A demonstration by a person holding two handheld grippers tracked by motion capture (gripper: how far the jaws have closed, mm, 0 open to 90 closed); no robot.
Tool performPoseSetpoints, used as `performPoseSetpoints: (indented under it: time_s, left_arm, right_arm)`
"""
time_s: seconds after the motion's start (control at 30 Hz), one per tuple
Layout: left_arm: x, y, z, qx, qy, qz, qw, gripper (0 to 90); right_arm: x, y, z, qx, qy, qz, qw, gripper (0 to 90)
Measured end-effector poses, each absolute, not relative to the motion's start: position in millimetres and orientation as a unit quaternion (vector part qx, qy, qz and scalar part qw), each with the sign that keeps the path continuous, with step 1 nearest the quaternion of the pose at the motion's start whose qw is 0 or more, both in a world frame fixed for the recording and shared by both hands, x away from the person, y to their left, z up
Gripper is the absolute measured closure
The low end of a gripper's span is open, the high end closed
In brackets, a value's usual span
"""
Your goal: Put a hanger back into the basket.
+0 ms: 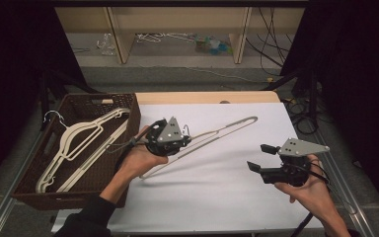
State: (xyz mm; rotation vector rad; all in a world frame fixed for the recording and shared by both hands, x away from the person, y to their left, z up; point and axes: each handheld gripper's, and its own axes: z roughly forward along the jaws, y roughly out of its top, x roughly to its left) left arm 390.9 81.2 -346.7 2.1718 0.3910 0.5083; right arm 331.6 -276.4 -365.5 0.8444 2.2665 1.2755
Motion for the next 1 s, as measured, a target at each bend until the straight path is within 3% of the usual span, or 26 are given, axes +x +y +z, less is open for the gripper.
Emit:
performPoseSetpoints:
  time_s: [0.27,0.53,0.8,1.0]
  left_arm:
    - [379,117,-317,0.82,0.233,0.136,0.505,85.7]
    - [364,155,-282,0.774,0.254,0.12,0.567,85.7]
    - [350,206,-227,0.741,0.277,0.154,0.591,85.7]
    - [347,242,-212,0.729,0.305,0.183,0.585,85.7]
  right_arm:
    - [328,-270,-376,0.297,0.816,0.457,0.194,29.3]
    - [319,-268,-385,0.294,0.813,0.464,0.195,27.9]
    - [313,-267,-399,0.295,0.821,0.454,0.181,27.1]
    - [312,-269,-401,0.296,0.821,0.453,0.183,27.0]
